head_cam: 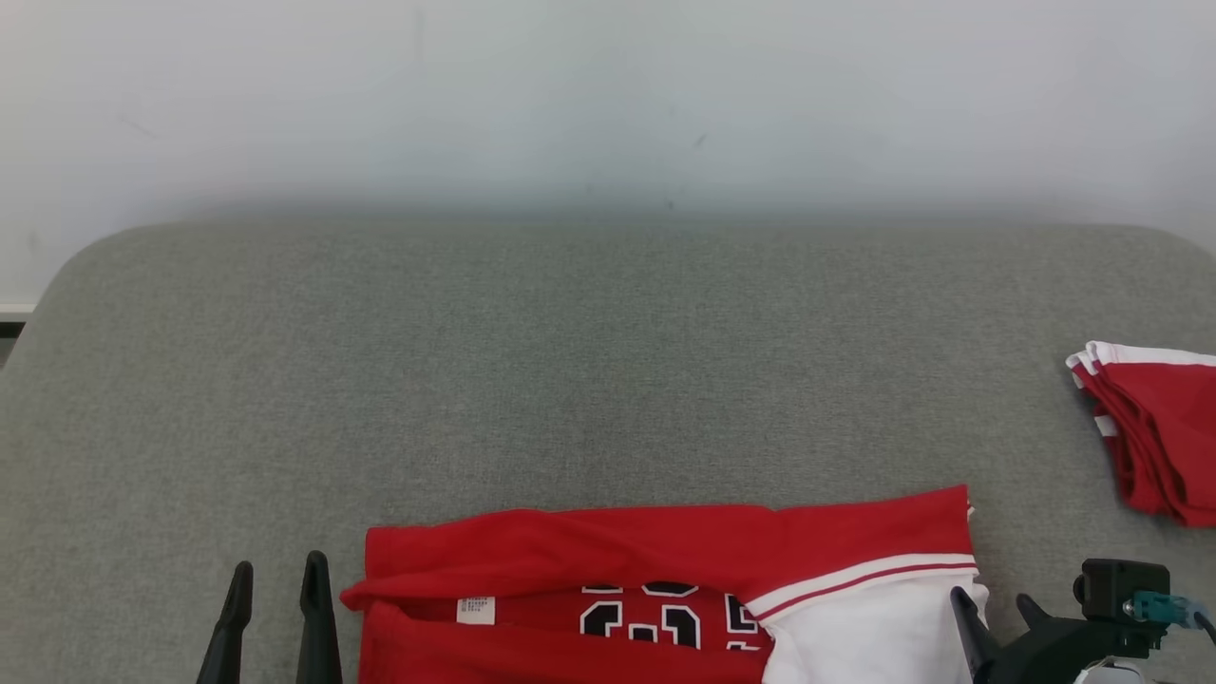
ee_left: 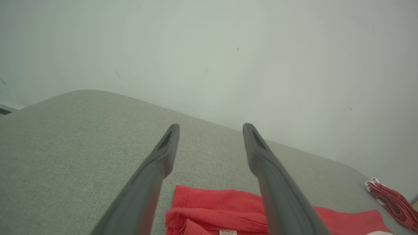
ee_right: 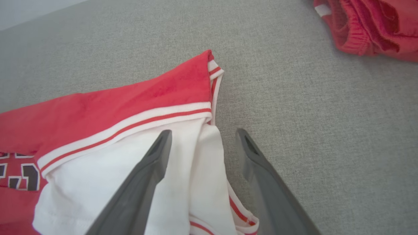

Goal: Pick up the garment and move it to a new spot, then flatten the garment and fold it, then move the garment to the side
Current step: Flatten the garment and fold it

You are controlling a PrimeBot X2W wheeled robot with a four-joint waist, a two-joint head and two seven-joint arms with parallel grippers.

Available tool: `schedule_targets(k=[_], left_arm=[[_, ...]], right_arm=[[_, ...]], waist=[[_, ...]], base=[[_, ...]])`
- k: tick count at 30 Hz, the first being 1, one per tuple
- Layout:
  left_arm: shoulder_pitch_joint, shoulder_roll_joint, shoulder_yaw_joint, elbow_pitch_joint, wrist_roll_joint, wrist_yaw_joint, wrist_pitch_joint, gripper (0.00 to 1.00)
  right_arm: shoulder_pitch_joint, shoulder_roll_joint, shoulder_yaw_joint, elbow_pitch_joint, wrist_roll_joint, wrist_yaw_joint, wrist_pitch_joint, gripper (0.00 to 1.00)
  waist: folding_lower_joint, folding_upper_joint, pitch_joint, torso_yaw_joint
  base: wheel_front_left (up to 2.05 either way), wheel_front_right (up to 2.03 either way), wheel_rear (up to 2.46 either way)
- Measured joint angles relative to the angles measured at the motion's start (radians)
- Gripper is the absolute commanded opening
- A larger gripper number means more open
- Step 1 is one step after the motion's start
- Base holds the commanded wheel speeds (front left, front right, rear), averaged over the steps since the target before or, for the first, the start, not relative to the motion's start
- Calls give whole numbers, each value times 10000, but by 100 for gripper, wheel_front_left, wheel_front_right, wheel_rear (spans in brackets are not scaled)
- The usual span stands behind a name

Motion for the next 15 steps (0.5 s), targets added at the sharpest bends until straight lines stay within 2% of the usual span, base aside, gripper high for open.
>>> schedule_targets(k=[7, 15], left_arm=[[-120, 0, -104, 115, 13, 0, 0, 100], [-262, 38, -242, 176, 17, 0, 0, 100]], right_arm=[[-266, 19, -157, 566, -627, 0, 890, 100], [-723, 23, -295, 1210, -709, 0, 1475, 100]], waist=[[0, 0, 229, 322], [0, 0, 492, 620]], base=[[0, 0, 0], [0, 0, 0]])
